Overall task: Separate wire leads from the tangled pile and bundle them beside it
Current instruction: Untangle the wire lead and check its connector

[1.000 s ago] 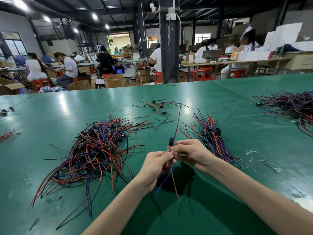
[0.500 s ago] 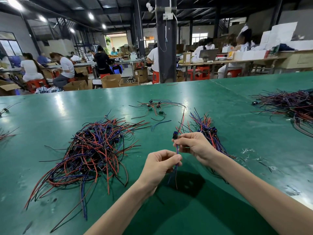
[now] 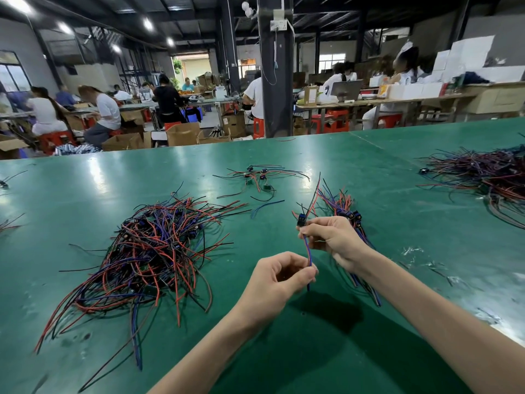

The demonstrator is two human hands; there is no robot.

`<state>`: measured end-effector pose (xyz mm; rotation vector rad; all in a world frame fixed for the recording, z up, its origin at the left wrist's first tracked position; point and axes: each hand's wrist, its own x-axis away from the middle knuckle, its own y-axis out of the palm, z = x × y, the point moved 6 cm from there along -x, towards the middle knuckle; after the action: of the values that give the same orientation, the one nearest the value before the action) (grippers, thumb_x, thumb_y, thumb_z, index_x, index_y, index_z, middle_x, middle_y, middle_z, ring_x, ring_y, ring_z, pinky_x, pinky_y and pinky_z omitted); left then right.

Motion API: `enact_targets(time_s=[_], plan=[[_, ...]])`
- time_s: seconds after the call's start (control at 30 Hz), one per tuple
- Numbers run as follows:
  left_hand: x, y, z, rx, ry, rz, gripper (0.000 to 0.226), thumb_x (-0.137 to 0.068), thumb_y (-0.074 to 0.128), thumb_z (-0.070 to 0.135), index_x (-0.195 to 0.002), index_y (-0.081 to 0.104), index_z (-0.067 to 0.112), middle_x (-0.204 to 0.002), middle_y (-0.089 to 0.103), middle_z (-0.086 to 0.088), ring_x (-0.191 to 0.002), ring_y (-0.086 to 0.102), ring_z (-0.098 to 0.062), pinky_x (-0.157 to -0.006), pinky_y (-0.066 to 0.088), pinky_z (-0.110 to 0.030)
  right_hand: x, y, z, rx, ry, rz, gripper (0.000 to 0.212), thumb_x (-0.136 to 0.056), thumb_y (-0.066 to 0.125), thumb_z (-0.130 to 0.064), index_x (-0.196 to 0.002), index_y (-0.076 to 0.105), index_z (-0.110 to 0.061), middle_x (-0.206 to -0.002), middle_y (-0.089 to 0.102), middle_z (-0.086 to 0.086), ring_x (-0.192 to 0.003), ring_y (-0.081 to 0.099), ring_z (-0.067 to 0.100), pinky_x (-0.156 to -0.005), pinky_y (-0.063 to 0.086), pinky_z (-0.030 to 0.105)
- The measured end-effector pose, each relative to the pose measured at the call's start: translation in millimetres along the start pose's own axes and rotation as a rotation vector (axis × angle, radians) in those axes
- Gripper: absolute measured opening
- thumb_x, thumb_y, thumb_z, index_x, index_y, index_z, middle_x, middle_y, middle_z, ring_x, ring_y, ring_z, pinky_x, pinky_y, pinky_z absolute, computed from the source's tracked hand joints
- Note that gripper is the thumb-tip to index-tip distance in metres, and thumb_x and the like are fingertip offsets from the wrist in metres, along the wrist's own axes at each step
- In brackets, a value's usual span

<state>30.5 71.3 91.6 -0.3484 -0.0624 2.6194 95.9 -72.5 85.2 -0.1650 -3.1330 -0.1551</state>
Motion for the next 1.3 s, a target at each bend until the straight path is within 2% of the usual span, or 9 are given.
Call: enact_targets(time_s=[0.2, 0.3, 0.4, 0.5, 0.67, 0.8, 0.9, 1.03, 1.3], plan=[[0.8, 0.5, 5.8, -0.068, 0.044, -0.024, 0.018, -0.093, 0.057, 0.009, -0.077, 0.063, 0.012, -0.057, 0.060, 0.007, -0.056, 0.051, -0.005, -0.060, 0.044, -0.017, -1.7, -1.7, 2.4, 0.013, -0.005, 0.006, 0.016, -0.083, 0.064, 0.003, -0.071, 0.069, -0.007, -0.059, 0.068, 0.002, -0.045, 0.048, 0.006, -0.055, 0.047, 0.018], [2.8, 3.6, 6.5, -0.082, 0.061, -0.028, 0.010, -0.091, 0.060, 0.004, -0.085, 0.062, 0.012, -0.066, 0.063, 0.007, -0.064, 0.055, -0.005, -0.066, 0.045, -0.017, -2.6, -3.0, 3.3, 0.021, -0.011, 0.012, 0.016, -0.082, 0.064, 0.003, -0.071, 0.070, -0.007, -0.059, 0.068, 0.002, -0.045, 0.049, 0.006, -0.053, 0.047, 0.017], [3.5, 6.3, 7.1, -0.113, 0.080, -0.047, 0.015, -0.088, 0.063, 0.002, -0.091, 0.064, 0.017, -0.080, 0.063, 0.006, -0.075, 0.056, -0.004, -0.073, 0.046, -0.016, -4.4, -5.3, 2.4, 0.024, -0.020, 0.040, 0.017, -0.082, 0.065, 0.003, -0.070, 0.069, -0.007, -0.058, 0.067, 0.001, -0.043, 0.048, 0.005, -0.051, 0.046, 0.016], [3.9, 7.8, 6.4, -0.139, 0.079, -0.063, 0.010, -0.088, 0.064, 0.004, -0.088, 0.068, 0.014, -0.079, 0.066, 0.007, -0.074, 0.058, -0.003, -0.076, 0.047, -0.016, -5.0, -6.5, 4.3, 0.050, -0.019, 0.050, 0.017, -0.082, 0.065, 0.003, -0.069, 0.070, -0.008, -0.057, 0.067, 0.001, -0.044, 0.048, 0.005, -0.050, 0.045, 0.014], [5.2, 8.0, 6.9, -0.265, 0.158, -0.039, 0.005, -0.087, 0.068, 0.013, -0.083, 0.067, 0.016, -0.071, 0.063, 0.009, -0.066, 0.054, -0.001, -0.069, 0.045, -0.017, -5.4, -2.5, 9.5, 0.083, -0.006, 0.039, 0.013, -0.081, 0.066, 0.001, -0.072, 0.069, -0.007, -0.057, 0.067, 0.002, -0.049, 0.047, 0.010, -0.048, 0.044, 0.015], [5.5, 6.9, 12.5, -0.395, 0.296, 0.003, 0.004, -0.086, 0.067, 0.015, -0.084, 0.065, 0.013, -0.100, 0.054, 0.007, -0.086, 0.052, -0.003, -0.072, 0.044, -0.020, -5.1, -3.2, 10.9, 0.083, -0.004, 0.036, 0.013, -0.081, 0.065, 0.002, -0.072, 0.069, -0.006, -0.057, 0.066, 0.002, -0.049, 0.048, 0.011, -0.049, 0.045, 0.017], [5.3, 8.4, 13.3, -0.396, 0.334, -0.018, 0.007, -0.088, 0.065, 0.014, -0.082, 0.064, 0.010, -0.118, 0.058, 0.010, -0.097, 0.056, -0.001, -0.076, 0.046, -0.022, -4.2, -3.2, 10.3, 0.082, -0.010, 0.030, 0.014, -0.081, 0.065, 0.003, -0.070, 0.070, -0.005, -0.058, 0.066, 0.004, -0.051, 0.048, 0.012, -0.049, 0.044, 0.017], [4.7, 9.2, 11.0, -0.387, 0.338, -0.017, 0.009, -0.087, 0.065, 0.014, -0.080, 0.065, 0.008, -0.105, 0.065, 0.005, -0.088, 0.058, -0.001, -0.075, 0.045, -0.018, -3.0, -1.7, 11.4, 0.077, -0.002, 0.018, 0.012, -0.081, 0.065, 0.004, -0.073, 0.070, -0.003, -0.058, 0.066, 0.004, -0.046, 0.046, 0.010, -0.046, 0.042, 0.016], [3.8, 4.6, 7.5, -0.346, 0.317, 0.028, 0.008, -0.085, 0.068, 0.016, -0.080, 0.067, 0.010, -0.090, 0.062, 0.008, -0.078, 0.054, 0.003, -0.073, 0.042, -0.016, -0.6, 2.1, 10.2, 0.083, -0.013, 0.004, 0.013, -0.081, 0.064, 0.006, -0.071, 0.067, -0.002, -0.061, 0.065, 0.007, -0.047, 0.047, 0.011, -0.049, 0.042, 0.019]])
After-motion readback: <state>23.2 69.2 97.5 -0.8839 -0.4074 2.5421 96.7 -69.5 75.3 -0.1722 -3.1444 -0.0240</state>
